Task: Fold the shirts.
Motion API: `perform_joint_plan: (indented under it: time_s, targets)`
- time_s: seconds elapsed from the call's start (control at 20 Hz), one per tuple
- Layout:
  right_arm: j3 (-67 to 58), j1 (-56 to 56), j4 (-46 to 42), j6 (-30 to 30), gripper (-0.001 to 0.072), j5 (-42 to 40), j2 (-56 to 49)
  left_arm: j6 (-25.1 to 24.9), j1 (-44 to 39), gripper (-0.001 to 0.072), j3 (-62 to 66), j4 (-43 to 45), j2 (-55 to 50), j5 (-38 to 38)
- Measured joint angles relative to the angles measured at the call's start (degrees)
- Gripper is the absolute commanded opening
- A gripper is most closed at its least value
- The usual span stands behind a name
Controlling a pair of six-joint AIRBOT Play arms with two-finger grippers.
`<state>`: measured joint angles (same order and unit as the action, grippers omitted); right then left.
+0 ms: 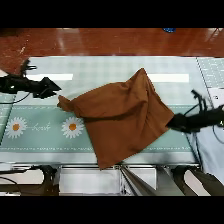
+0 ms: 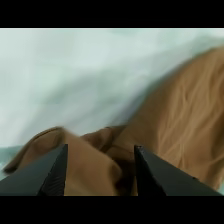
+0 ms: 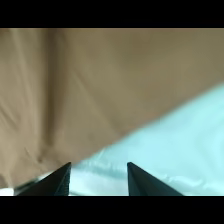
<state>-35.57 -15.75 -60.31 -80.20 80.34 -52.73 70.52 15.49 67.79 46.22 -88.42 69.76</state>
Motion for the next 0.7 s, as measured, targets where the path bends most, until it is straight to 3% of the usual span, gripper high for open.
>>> perform_joint_plan:
  time_s: [0.45,0.5,0.55,0.6,0.7]
  targets:
    - [10.1,-0.1,1.8,-0.4,0.0407,-0.2,4.8,-3.5,-13.2,0.0505,12.5,1.1,-14.2,13.6]
    - [10.3,-0.1,1.8,-0.4,0.0407,-0.2,4.9,-3.6,-14.4,0.0422,12.9,1.0,-15.1,14.6]
    - [10.4,-0.1,1.8,-0.5,0.0407,-0.3,5.0,-3.6,-15.3,0.0109,13.2,0.9,-15.8,15.1]
    - [10.7,-0.1,1.9,-0.6,0.0407,-0.3,5.0,-3.7,-16.0,0.0021,13.4,0.9,-16.4,16.0]
    - [11.8,-0.1,2.4,-0.7,0.0407,-0.5,5.0,-3.9,-16.9,0.0021,13.6,0.9,-17.1,16.5]
